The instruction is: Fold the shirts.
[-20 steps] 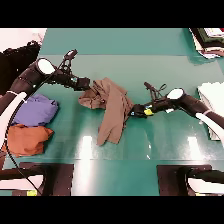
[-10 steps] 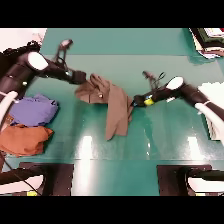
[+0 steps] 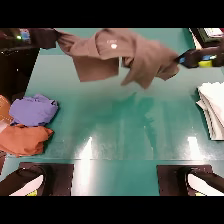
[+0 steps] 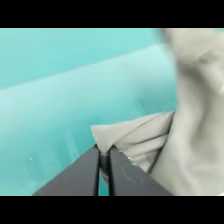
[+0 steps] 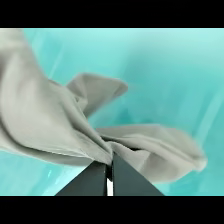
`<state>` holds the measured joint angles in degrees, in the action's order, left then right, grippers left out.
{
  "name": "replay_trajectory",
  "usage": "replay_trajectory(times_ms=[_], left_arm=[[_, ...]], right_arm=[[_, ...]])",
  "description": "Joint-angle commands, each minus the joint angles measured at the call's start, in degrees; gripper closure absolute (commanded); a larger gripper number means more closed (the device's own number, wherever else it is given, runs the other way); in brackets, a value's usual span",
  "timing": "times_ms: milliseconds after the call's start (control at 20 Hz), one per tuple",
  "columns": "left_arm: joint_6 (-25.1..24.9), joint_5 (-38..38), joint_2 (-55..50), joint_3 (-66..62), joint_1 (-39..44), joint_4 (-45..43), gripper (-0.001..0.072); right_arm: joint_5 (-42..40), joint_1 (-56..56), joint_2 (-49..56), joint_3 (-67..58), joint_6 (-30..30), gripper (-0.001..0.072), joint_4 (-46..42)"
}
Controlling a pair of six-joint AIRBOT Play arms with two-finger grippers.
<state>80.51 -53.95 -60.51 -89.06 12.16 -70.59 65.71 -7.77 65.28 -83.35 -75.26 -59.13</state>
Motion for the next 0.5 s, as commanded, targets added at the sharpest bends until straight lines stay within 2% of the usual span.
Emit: replay_trajectory(times_ms=[0, 100, 200, 350, 450], left_arm=[[0.04, -2.97, 1.95, 3.43, -0.07, 0.83, 0.0673], [0.02, -2.82, 1.92, 11.39, -0.07, 0.68, 0.0672], [0.02, -1.07, 1.92, 21.66, -0.07, 0.57, 0.0673], [0.04, 10.21, 1.92, 38.60, -0.07, 0.26, 0.0672], [0.11, 18.45, 1.92, 48.24, -0.07, 0.31, 0.0672]], right_arm=[[0.52, 0.00, -4.87, 1.44, -0.09, 0.0700, -1.09], [1.20, -2.86, -6.36, 8.41, -0.11, 0.0700, -1.20], [1.64, -6.45, -7.34, 16.79, -0.17, 0.0700, -5.11], [-2.12, -11.08, -7.39, 27.89, -2.12, 0.0700, -13.62], [-4.70, -13.22, -7.39, 32.68, -2.93, 0.0701, -14.93]])
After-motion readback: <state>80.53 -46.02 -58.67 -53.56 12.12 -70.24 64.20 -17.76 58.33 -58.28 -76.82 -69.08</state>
